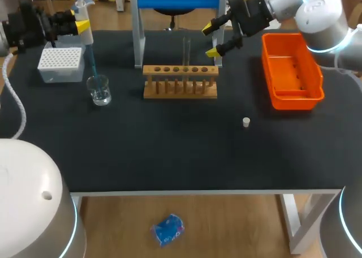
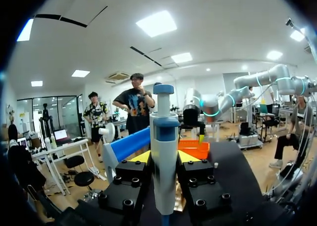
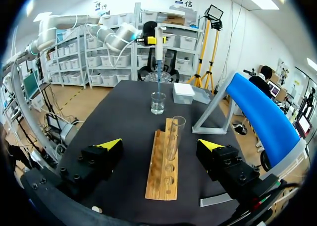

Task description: Invert the test tube, pick up the pipette, mount the tip to pipette, aspirate from beaker and dispense into the tube, eject the tip, return the pipette, and cap with the stopper.

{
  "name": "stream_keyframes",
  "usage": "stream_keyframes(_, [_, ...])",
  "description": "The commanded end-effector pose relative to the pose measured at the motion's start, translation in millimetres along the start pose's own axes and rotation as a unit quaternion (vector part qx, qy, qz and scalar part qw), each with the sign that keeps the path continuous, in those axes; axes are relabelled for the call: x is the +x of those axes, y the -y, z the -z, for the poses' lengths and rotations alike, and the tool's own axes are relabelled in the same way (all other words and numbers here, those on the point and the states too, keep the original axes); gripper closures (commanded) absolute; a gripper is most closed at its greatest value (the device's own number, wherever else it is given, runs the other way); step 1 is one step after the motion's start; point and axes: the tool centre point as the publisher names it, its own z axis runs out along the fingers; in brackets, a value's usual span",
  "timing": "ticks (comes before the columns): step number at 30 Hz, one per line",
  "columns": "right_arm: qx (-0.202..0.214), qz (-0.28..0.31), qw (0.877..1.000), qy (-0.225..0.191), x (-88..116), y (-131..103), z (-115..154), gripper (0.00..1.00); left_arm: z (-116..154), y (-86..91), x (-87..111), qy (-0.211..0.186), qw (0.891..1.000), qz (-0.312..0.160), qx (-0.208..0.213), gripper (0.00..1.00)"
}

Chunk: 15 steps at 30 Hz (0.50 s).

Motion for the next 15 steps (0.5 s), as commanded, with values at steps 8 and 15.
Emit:
stream_keyframes(8, [0.001, 0.0, 1.0, 0.0, 0.5, -0.4, 0.8, 0.0, 0.8, 91.1, 1.8, -0.003, 0.999, 0.005, -0.035, 1.0])
stream_keyframes(15, [0.001, 0.0, 1.0, 0.0, 0.5, -0.4, 0.8, 0.0, -1.8, 144.5, -0.7, -0.013, 0.999, 0.003, -0.029, 1.0])
